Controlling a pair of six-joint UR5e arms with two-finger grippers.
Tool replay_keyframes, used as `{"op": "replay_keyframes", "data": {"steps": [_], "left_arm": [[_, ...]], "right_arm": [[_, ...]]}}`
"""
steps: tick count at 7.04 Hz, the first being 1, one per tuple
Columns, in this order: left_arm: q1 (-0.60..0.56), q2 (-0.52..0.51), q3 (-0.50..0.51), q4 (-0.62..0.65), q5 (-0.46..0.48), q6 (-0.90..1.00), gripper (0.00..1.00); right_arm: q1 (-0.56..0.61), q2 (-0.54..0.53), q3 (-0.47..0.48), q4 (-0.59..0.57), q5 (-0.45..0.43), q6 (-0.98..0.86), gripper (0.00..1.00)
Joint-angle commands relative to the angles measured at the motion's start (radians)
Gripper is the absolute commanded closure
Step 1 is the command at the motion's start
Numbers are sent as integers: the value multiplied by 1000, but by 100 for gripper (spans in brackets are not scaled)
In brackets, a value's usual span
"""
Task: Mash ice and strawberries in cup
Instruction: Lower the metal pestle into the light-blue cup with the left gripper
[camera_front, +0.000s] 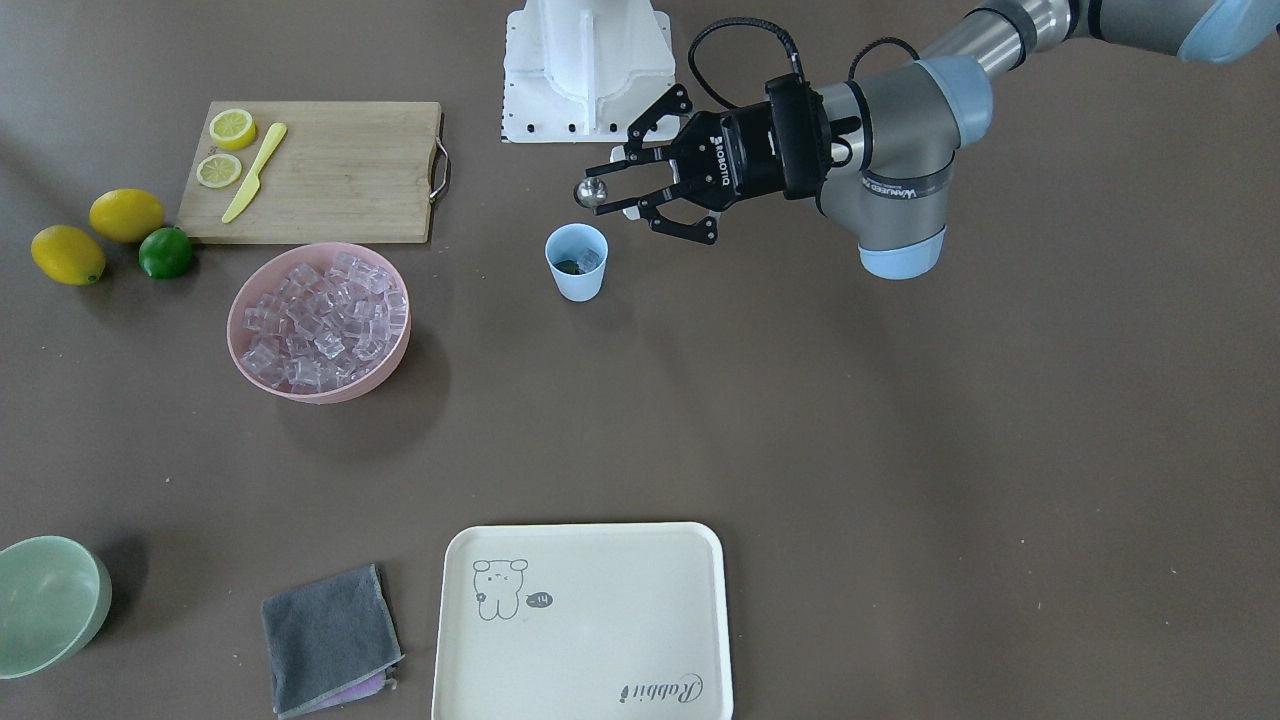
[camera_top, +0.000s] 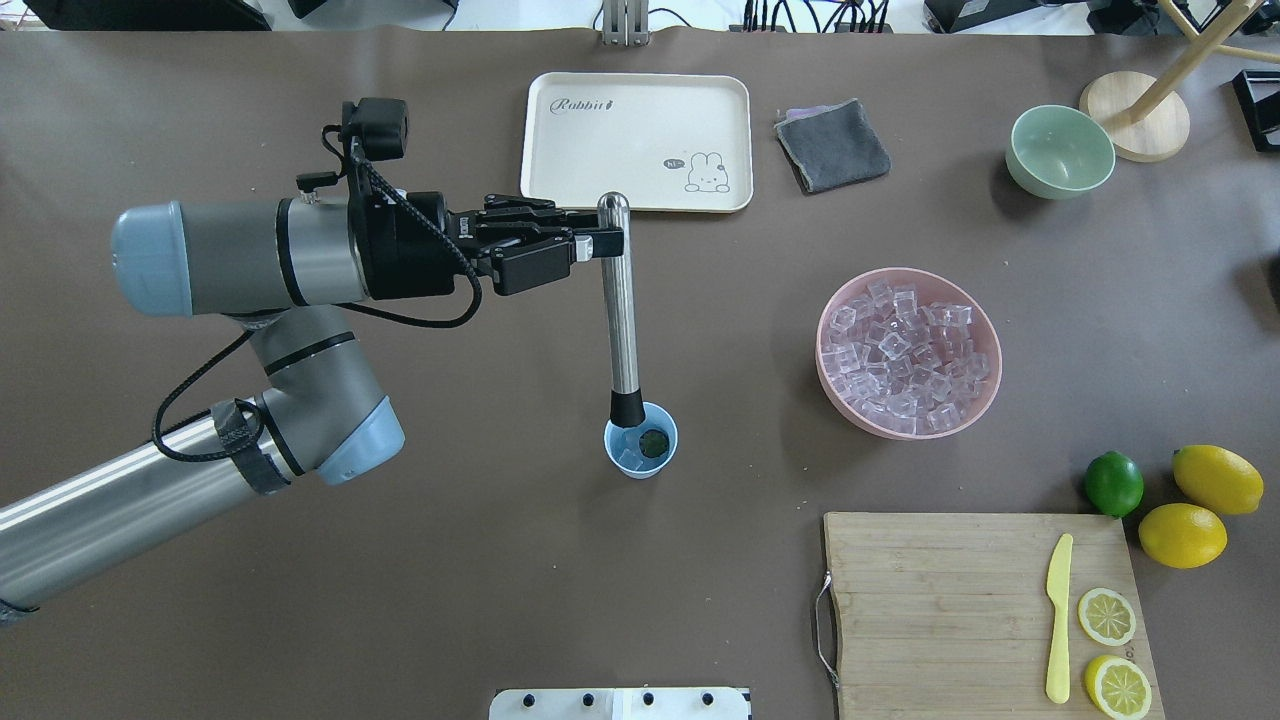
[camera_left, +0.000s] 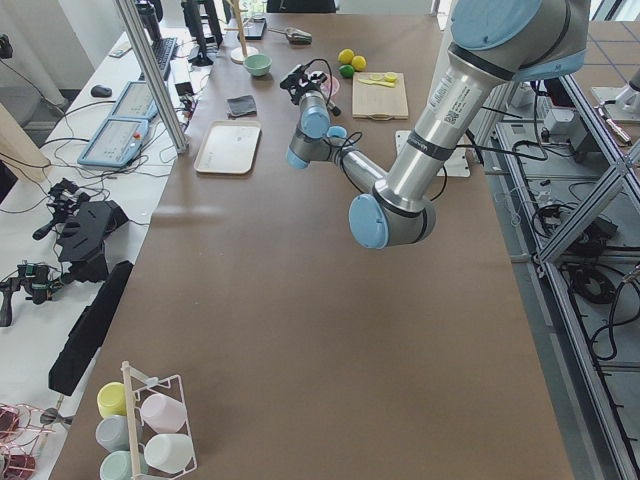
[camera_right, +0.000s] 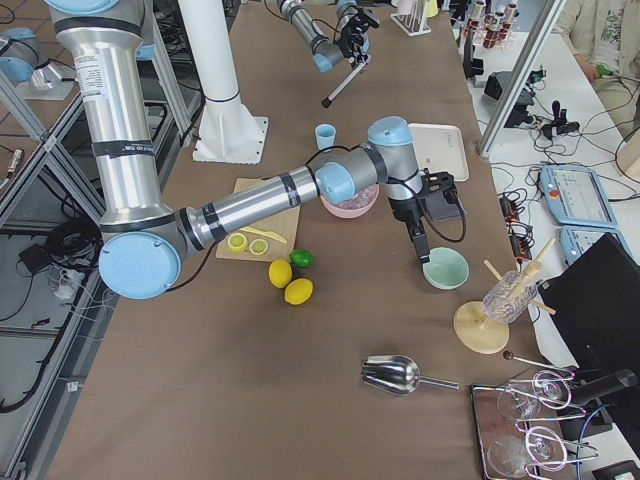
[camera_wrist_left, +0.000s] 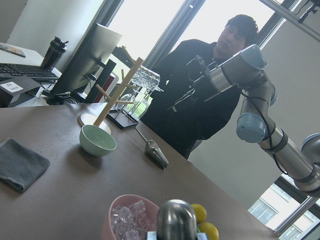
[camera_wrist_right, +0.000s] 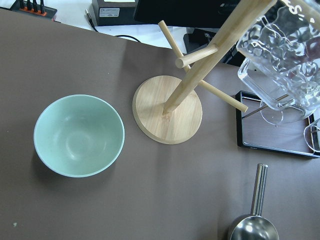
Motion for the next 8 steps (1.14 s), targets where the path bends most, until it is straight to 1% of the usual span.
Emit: {"op": "replay_keyframes", "data": {"steps": [1, 2, 3, 5, 6, 7, 8], "left_arm": [[45, 5, 71, -71, 43, 168, 100], [45, 37, 76, -69, 43, 228, 100], [43, 34, 71, -63, 45, 265, 100], [33, 34, 41, -57, 45, 267, 100], [30, 34, 7, -45, 45, 269, 100], [33, 15, -4, -40, 45, 269, 100], [34, 18, -1, -40, 47, 270, 100]], "right_arm": [[1, -4, 5, 1, 0, 0, 0], [1, -4, 6, 1, 1, 0, 0], [1, -5, 5, 1, 0, 0, 0], [1, -9, 6, 1, 1, 0, 0], [1, -9, 2, 1, 1, 0, 0], [1, -7, -1, 1, 1, 0, 0], [1, -7, -3, 1, 0, 0, 0]]}}
